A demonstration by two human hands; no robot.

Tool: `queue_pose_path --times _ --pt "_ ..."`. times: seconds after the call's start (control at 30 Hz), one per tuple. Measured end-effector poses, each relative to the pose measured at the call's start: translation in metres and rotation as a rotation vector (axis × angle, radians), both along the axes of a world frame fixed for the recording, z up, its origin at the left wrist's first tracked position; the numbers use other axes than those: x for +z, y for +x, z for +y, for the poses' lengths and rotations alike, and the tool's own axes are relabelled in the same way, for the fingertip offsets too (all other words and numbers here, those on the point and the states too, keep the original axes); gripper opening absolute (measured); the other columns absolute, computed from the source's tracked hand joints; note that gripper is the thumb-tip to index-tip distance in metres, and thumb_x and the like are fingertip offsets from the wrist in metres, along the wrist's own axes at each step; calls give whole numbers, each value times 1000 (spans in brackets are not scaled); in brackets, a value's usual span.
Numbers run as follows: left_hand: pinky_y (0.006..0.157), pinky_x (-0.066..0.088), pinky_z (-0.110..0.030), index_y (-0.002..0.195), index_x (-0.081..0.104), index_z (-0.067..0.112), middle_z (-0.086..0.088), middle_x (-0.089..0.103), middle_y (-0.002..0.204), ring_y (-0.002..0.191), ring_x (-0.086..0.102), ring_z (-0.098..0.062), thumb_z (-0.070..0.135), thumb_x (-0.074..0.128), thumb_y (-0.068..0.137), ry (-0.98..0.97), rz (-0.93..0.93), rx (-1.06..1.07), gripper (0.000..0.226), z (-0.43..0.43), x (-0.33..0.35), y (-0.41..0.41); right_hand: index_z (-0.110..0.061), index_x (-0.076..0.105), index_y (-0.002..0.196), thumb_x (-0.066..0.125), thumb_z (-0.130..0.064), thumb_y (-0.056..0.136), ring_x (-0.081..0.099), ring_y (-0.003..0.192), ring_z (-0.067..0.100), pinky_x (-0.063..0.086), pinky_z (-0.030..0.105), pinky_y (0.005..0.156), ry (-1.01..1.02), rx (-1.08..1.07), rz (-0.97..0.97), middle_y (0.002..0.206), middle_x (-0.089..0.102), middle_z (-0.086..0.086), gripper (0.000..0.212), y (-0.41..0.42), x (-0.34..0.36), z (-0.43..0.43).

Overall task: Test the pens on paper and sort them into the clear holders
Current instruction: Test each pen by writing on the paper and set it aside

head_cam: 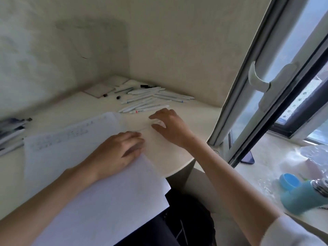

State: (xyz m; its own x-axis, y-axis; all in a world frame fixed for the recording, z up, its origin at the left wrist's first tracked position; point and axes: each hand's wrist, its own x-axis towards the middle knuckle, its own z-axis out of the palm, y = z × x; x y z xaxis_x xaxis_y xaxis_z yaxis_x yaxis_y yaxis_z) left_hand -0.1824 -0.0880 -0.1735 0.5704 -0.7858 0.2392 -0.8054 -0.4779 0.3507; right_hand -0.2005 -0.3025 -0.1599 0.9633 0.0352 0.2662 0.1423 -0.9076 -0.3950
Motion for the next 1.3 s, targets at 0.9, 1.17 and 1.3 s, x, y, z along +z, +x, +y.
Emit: queue_pose_path --times 0.9,1.17,1.3 --pt "88 39 -25 108 66 19 3 62 118 105 55 -13 43 34 89 -60 -63 395 44 135 -8 13 -12 62 86 39 -27 99 54 75 21 44 32 67 -15 277 252 93 51 10 31 63 18 134" --pt "84 40 -21 100 68 17 6 65 109 100 53 -5 38 38 90 -160 -54 377 38 137 -10 20 -26 66 118 51 -10 85 46 104 20 33 24 90 -280 603 41 129 48 6 39 68 6 102" --pt "83 44 -25 100 68 17 7 64 107 98 55 -6 37 39 90 -171 -50 382 37 137 -11 21 -21 69 99 46 -34 90 50 105 22 43 33 86 -408 635 -180 121 58 7 28 74 2 105"
